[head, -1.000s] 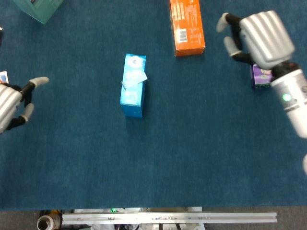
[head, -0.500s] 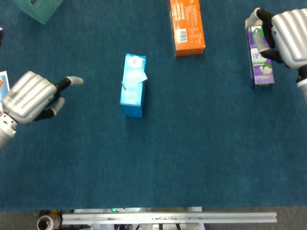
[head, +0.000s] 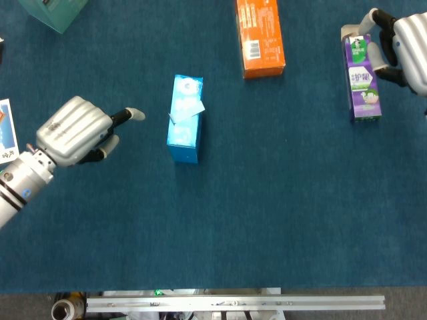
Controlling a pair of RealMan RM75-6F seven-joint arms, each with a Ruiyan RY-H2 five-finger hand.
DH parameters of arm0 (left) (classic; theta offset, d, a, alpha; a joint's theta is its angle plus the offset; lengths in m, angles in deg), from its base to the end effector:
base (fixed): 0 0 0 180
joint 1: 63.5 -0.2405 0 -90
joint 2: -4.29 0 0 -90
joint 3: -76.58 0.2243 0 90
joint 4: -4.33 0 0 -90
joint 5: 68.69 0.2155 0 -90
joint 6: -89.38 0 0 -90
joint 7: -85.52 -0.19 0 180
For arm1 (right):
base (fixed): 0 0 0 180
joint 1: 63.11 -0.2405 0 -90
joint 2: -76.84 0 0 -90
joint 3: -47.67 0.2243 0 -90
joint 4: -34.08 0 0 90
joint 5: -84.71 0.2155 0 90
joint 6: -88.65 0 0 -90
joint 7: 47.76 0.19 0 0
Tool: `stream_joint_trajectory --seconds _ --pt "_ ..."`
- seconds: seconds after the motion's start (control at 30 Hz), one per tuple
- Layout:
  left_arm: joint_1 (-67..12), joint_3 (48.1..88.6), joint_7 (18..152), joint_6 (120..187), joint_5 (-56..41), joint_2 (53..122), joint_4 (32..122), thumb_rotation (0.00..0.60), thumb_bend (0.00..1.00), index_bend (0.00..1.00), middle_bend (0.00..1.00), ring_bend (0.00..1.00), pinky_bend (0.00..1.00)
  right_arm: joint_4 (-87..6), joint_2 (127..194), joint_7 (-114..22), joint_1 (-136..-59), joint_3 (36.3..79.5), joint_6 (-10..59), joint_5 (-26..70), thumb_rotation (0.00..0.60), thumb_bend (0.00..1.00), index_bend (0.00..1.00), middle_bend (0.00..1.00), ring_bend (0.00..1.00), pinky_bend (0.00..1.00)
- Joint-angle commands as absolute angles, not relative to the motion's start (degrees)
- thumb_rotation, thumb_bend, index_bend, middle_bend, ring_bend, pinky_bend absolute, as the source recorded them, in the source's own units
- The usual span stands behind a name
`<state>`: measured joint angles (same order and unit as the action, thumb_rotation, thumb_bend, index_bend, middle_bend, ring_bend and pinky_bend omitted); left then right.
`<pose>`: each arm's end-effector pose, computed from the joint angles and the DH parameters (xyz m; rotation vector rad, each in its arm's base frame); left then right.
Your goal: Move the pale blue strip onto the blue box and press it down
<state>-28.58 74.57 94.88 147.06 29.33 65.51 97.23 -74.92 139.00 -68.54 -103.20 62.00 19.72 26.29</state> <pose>-0.1586 0.3180 0.0585 -2.1210 -0.8047 -0.9674 -0.0968 -0.3694 0.1204 1.5868 -0.8070 1.0621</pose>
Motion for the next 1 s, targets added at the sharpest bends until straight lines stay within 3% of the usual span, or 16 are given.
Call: stream_joint_trajectory --seconds 0.03,1.0 --pt "-27.7 74.1 93.9 146.0 28.0 66.1 97.5 0.6 0.52 0.24 0.91 0.9 0.85 -74.9 138.6 -68.3 -102.8 62.0 19.7 26.0 0.6 0.44 0.45 0.88 0.93 1.0" --pt "-24.0 73.8 89.7 141.8 21.4 67.5 101.1 0.6 0.52 0.24 0.91 0.9 0.85 -72.3 137.3 -64.3 -99.9 62.8 21.2 24.6 0.6 0.44 0.45 0.89 0.94 1.0"
